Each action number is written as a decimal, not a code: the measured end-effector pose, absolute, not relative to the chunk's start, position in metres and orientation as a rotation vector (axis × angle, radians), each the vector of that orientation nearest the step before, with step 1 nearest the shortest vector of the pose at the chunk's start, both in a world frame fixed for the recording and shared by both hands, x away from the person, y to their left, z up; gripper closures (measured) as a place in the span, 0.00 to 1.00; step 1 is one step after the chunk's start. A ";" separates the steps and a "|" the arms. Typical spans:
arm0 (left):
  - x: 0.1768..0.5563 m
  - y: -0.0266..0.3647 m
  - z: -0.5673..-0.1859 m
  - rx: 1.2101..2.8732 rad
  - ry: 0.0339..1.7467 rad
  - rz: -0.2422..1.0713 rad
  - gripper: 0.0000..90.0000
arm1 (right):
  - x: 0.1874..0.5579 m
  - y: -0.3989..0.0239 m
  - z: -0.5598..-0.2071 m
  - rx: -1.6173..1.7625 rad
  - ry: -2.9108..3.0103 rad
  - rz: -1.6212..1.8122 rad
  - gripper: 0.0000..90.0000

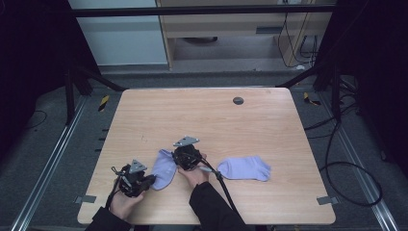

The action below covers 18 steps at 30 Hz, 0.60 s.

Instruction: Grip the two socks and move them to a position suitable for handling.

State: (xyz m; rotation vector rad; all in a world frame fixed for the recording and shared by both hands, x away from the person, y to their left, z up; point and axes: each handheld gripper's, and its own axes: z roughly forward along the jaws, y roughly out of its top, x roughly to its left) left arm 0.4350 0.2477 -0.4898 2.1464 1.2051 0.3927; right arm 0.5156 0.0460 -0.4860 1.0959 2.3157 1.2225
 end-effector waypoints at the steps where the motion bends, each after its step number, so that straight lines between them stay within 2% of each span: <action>1: 0.435 0.248 -0.490 2.143 1.208 0.394 0.94 | 0.517 0.046 -0.486 1.089 2.320 1.214 0.85; 3: 0.435 0.248 -0.490 2.131 1.218 0.395 0.93 | 0.518 0.045 -0.486 1.079 2.317 1.205 0.83; 4: 0.435 0.249 -0.489 2.122 1.226 0.392 0.88 | 0.520 0.043 -0.483 1.061 2.304 1.204 0.79; 5: 0.434 0.250 -0.489 2.110 1.230 0.393 0.88 | 0.520 0.043 -0.483 1.061 2.304 1.204 0.79; 8: 0.432 0.254 -0.485 2.056 1.245 0.406 0.77 | 0.522 0.034 -0.472 1.051 2.258 1.229 0.75; 13: 0.428 0.259 -0.482 2.019 1.293 0.409 0.72 | 0.527 0.026 -0.470 1.059 2.264 1.216 0.72; 18: 0.429 0.256 -0.486 2.042 1.324 0.389 0.71 | 0.534 0.027 -0.482 1.071 2.311 1.163 0.72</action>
